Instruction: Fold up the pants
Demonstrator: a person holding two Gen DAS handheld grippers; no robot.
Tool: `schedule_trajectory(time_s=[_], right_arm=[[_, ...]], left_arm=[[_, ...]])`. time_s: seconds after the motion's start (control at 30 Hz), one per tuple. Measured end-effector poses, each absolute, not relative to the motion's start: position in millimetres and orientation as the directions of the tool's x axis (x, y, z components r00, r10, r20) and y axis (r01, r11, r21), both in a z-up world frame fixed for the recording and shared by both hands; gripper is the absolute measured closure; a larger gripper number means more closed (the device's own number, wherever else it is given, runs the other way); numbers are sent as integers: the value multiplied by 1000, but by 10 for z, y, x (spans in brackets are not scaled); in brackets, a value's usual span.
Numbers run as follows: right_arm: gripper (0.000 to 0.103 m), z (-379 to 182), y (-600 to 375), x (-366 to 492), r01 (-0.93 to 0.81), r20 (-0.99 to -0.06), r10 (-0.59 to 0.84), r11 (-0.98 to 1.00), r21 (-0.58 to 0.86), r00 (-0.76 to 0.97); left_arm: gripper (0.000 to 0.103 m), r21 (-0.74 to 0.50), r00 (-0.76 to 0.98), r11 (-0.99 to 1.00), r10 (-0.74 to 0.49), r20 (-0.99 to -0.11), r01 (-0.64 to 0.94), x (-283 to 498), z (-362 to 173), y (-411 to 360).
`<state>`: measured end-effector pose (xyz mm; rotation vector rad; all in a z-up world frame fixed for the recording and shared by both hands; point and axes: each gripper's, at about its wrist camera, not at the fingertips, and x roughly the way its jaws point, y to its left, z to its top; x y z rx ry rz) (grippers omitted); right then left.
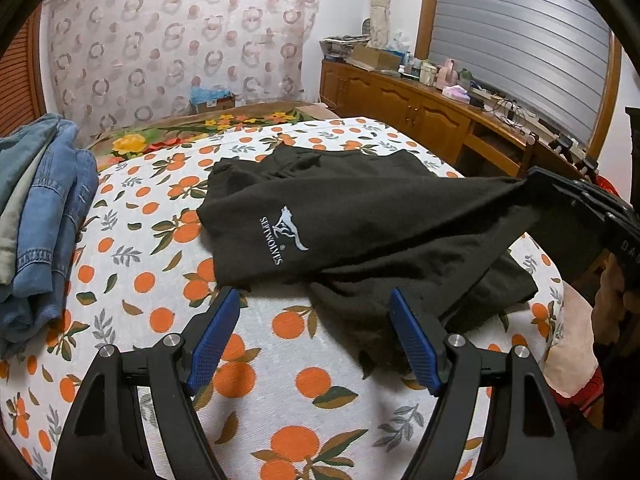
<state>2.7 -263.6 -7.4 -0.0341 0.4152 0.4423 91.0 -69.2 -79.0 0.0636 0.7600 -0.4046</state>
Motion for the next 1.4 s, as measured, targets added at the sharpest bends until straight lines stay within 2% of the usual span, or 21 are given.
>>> schedule_trajectory(time_s=[0.43, 0.93, 1.23, 1.4], right_arm=[[99, -134, -2804, -171, -377, -430, 366, 924, 63, 825], [99, -448, -2963, -148, -339, -544, 348, 933, 121, 764], [99, -499, -3008, -36, -326, -556, 353, 933, 152, 752], [90, -444, -2998, -33, -333, -537, 358, 931, 147, 764]], left_arm=[[25, -77, 648, 914, -340, -682, 398, 894, -761, -819], [25, -75, 645, 915, -335, -687, 396, 898, -779, -855], [25, -74, 651, 920, -328, -685, 385, 910, -791, -804], [25, -75, 664, 927, -317, -677, 366, 906, -769, -701]])
